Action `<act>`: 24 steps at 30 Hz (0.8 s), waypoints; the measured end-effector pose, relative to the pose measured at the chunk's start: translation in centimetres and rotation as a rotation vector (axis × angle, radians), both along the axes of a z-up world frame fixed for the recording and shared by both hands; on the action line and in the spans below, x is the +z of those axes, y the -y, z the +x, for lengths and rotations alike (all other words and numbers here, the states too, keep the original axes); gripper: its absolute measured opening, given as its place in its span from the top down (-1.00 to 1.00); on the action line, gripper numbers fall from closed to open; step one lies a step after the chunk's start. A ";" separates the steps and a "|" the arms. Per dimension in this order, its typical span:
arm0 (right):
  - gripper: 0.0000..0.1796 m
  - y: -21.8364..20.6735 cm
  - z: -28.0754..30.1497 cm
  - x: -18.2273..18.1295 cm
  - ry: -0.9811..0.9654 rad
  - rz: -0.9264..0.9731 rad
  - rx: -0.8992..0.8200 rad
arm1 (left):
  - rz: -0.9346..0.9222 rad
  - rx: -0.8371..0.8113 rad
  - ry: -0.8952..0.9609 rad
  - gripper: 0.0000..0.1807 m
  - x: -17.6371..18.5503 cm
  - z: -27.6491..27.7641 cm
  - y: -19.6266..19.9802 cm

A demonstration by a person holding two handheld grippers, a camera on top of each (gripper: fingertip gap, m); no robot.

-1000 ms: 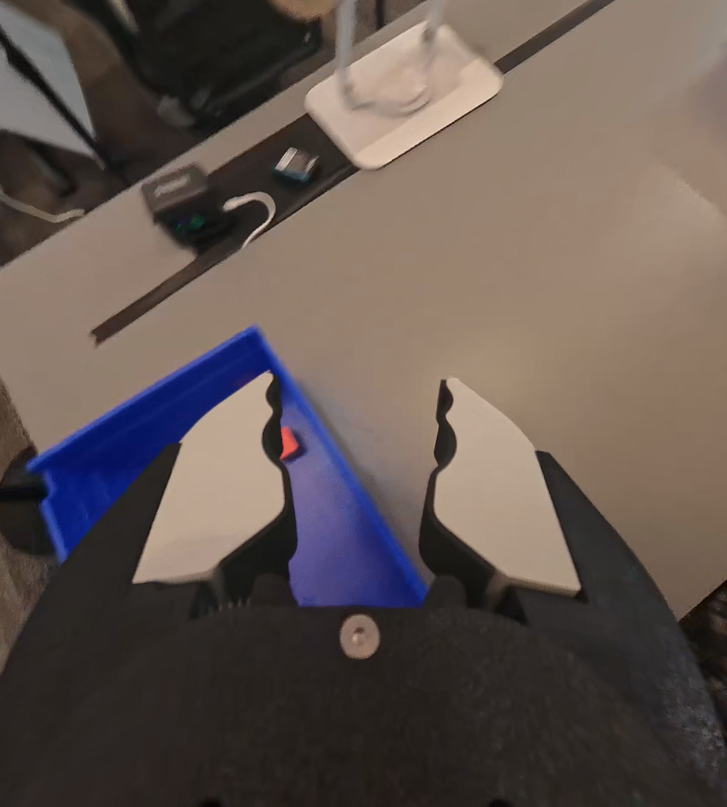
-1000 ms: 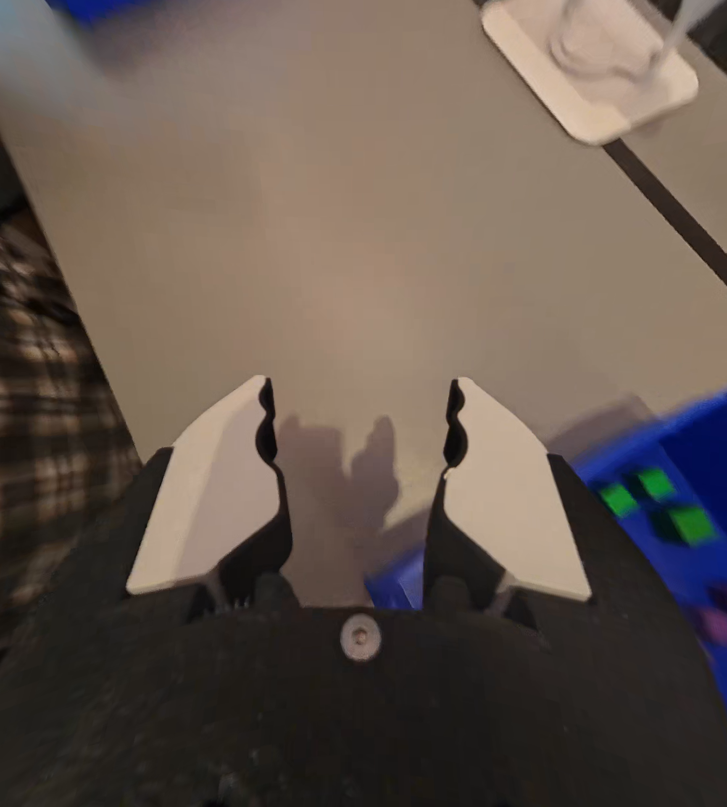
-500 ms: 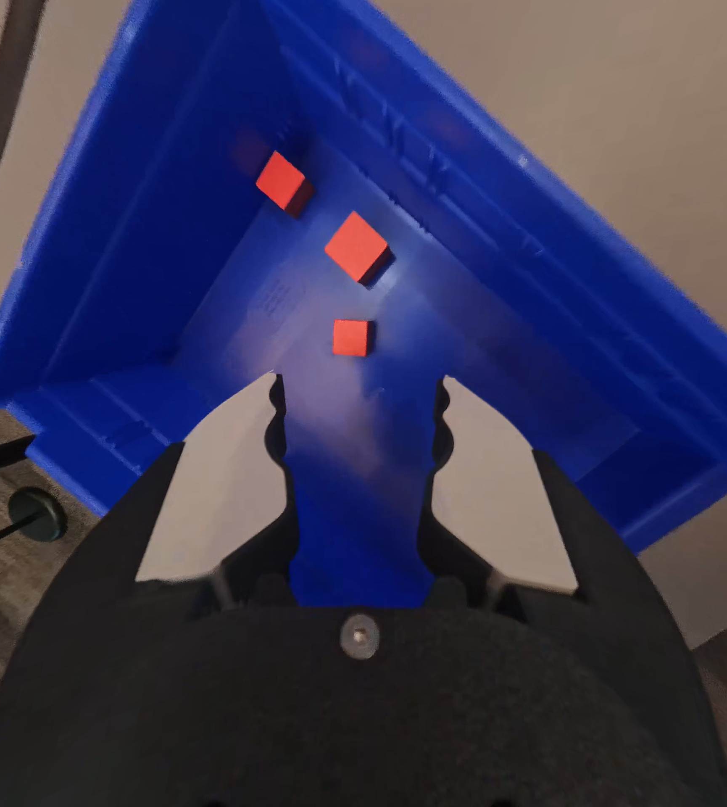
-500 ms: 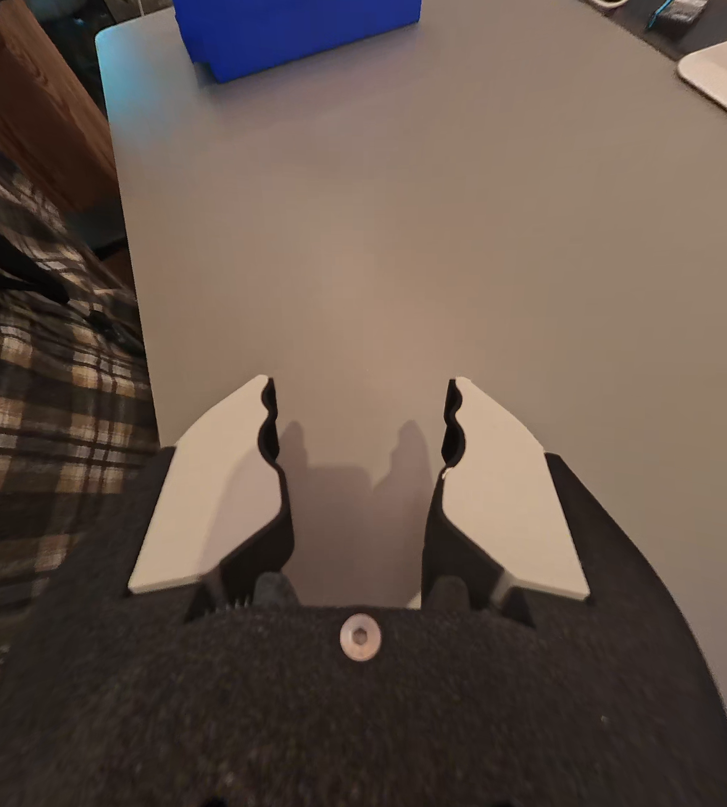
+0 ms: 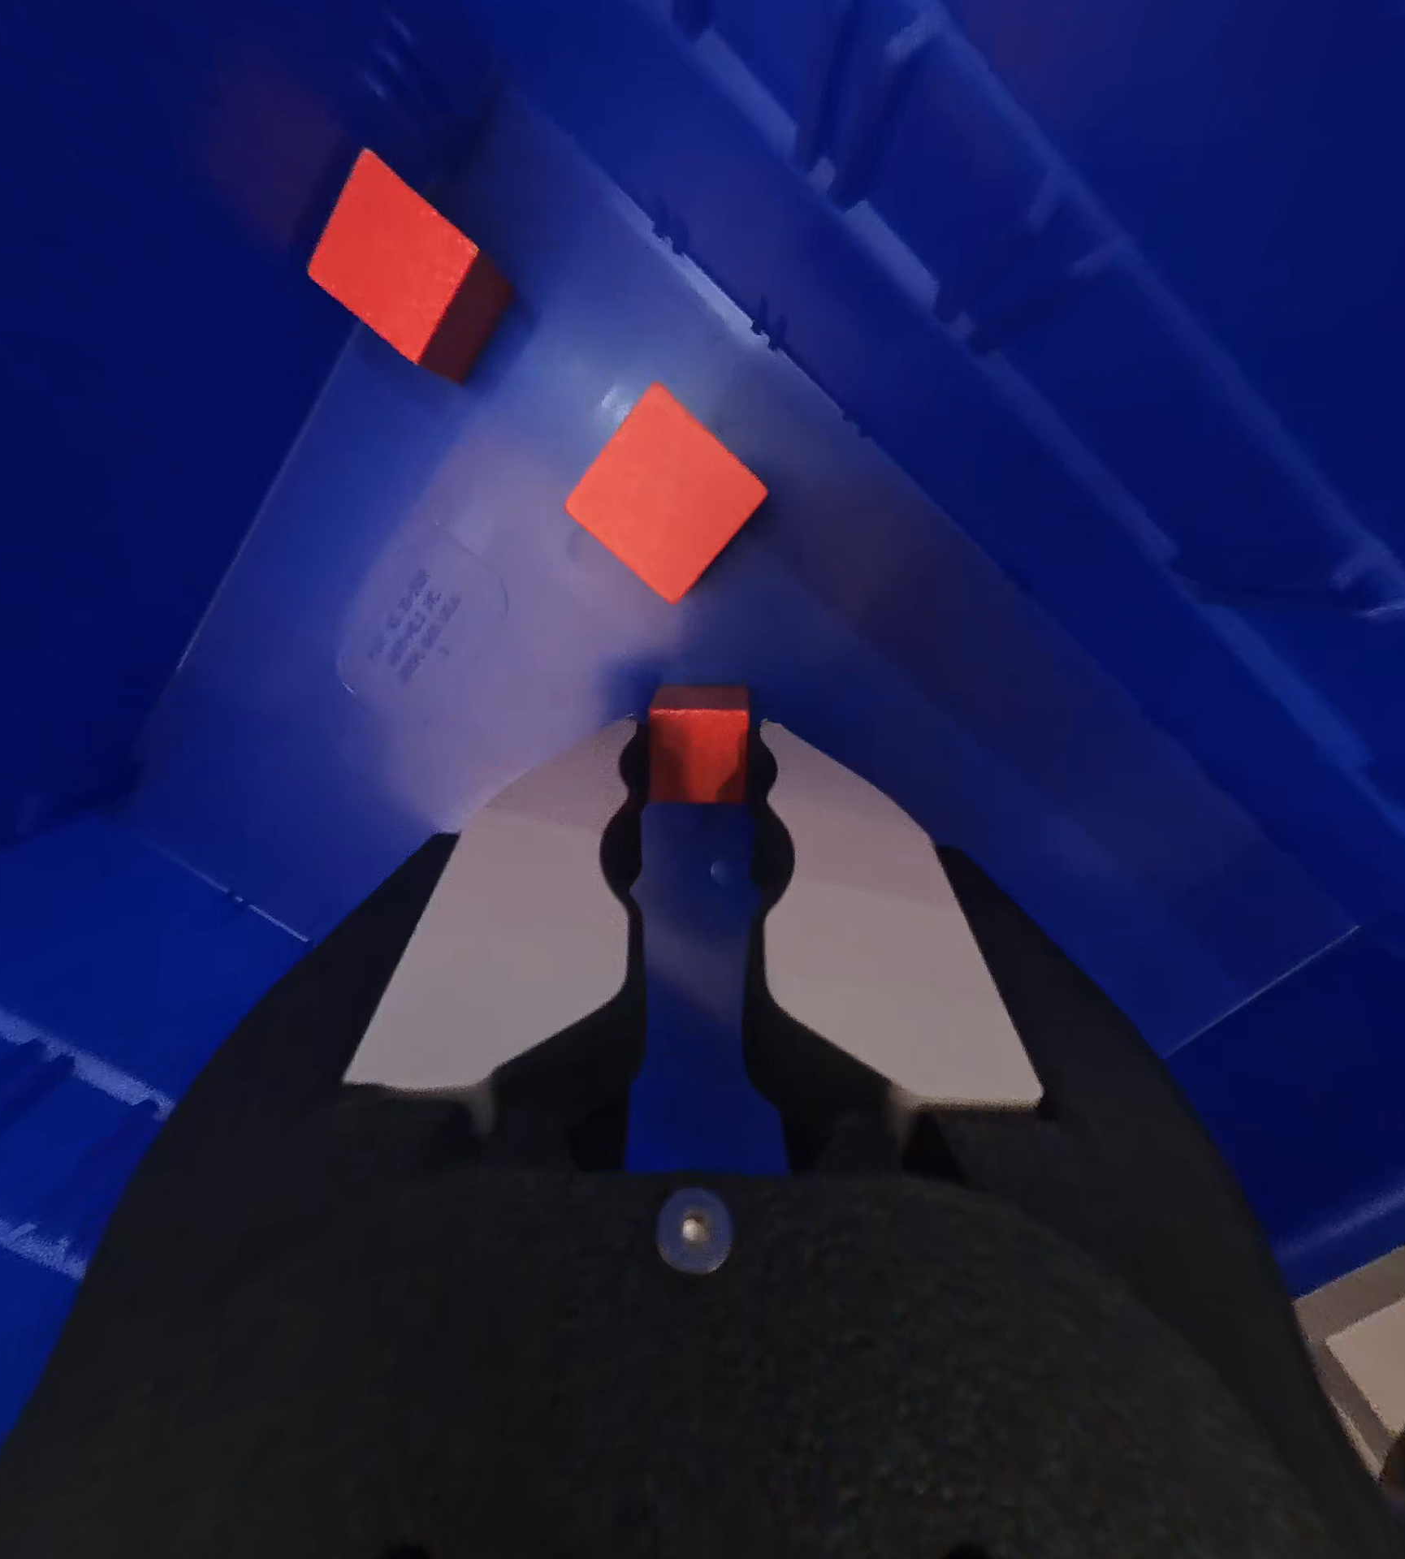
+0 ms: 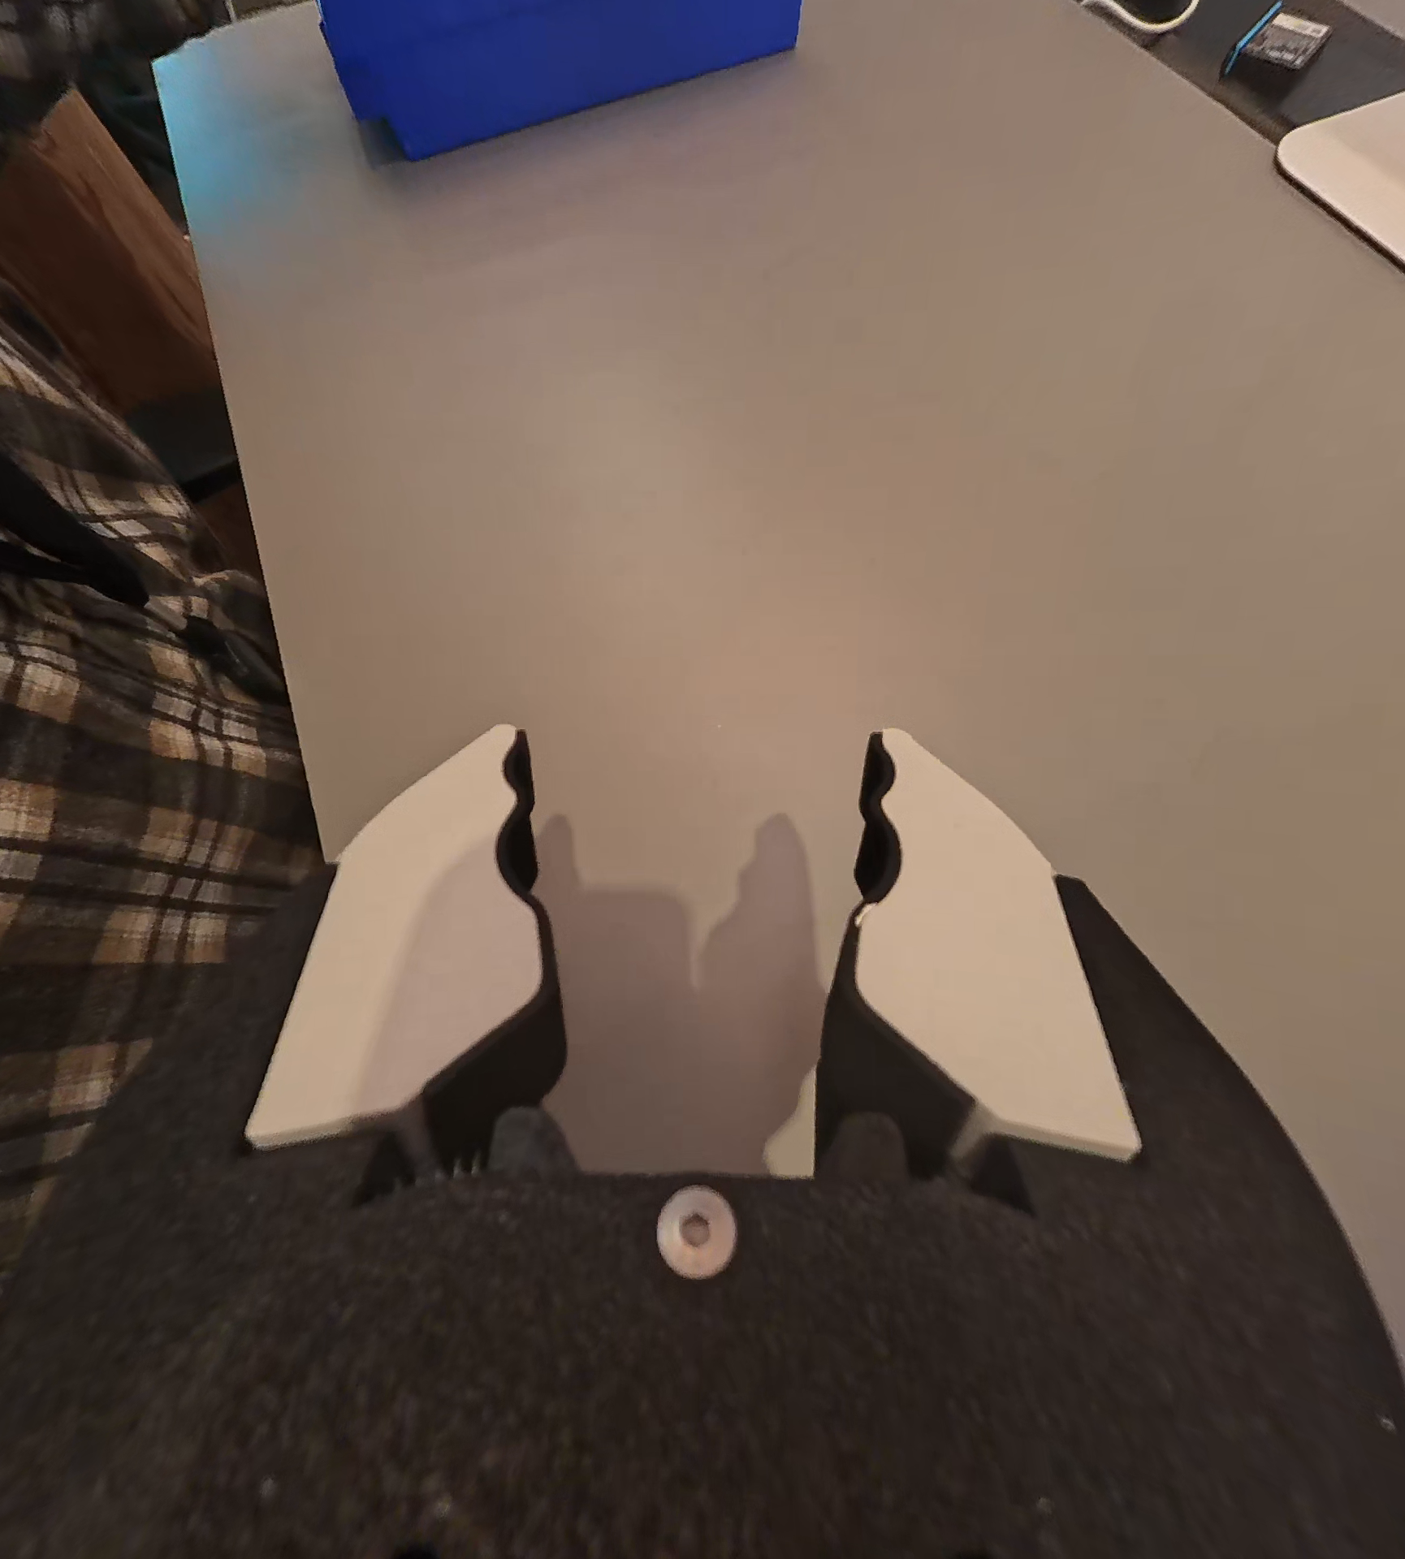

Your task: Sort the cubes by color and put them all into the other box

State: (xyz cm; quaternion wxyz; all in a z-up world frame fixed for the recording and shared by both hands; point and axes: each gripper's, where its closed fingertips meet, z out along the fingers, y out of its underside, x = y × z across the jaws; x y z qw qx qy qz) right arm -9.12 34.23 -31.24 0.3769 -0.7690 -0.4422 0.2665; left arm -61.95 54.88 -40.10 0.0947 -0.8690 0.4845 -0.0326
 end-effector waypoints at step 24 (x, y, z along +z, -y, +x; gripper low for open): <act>0.31 -10.0 -6.8 16.3 -0.943 -0.444 0.050 | 0.668 -0.555 1.082 0.77 27.6 38.0 9.7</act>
